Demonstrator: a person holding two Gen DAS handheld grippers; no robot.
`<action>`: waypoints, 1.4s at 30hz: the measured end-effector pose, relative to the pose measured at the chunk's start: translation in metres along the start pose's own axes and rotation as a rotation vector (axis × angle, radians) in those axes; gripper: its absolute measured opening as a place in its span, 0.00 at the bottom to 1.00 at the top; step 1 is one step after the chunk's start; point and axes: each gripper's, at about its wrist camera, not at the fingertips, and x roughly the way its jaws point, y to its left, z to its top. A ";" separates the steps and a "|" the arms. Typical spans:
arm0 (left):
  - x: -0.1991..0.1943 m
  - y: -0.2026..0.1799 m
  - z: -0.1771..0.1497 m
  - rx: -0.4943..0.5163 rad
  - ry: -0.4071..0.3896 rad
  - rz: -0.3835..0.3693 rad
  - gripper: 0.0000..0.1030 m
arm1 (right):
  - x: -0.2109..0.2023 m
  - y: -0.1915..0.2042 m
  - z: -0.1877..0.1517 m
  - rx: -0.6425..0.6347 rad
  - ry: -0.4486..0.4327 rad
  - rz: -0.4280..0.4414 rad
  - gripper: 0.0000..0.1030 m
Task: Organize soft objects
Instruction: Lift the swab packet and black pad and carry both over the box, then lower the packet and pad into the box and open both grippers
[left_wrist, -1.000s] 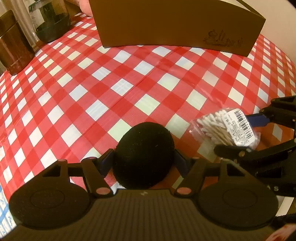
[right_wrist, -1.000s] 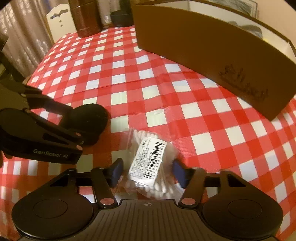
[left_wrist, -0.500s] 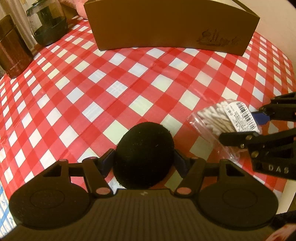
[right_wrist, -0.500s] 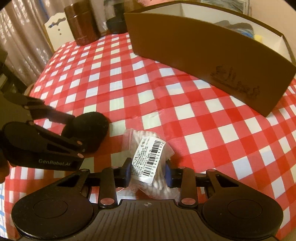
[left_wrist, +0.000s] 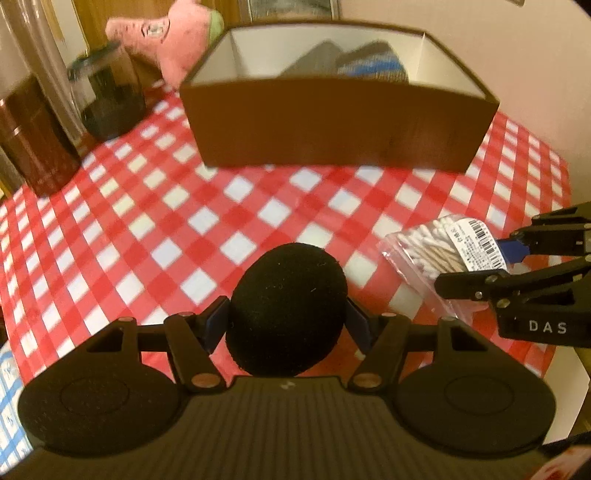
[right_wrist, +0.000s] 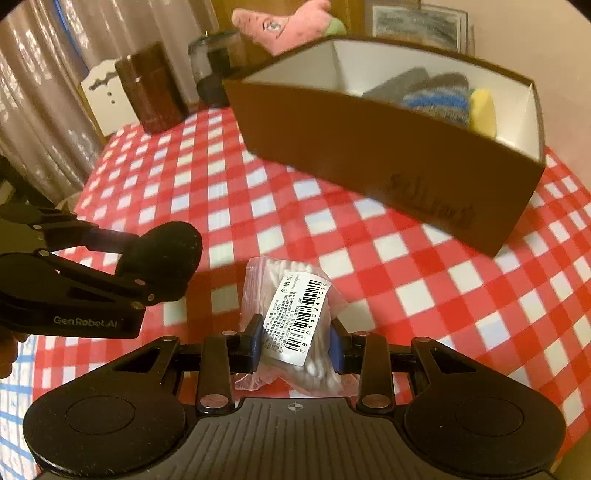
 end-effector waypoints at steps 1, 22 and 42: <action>-0.003 0.000 0.004 0.000 -0.013 0.001 0.63 | -0.003 -0.001 0.002 0.002 -0.007 0.000 0.35; -0.032 0.009 0.121 0.033 -0.231 0.045 0.63 | -0.069 -0.061 0.095 0.029 -0.236 -0.077 0.35; 0.047 0.014 0.224 0.106 -0.170 0.030 0.64 | 0.002 -0.109 0.192 0.089 -0.189 -0.085 0.35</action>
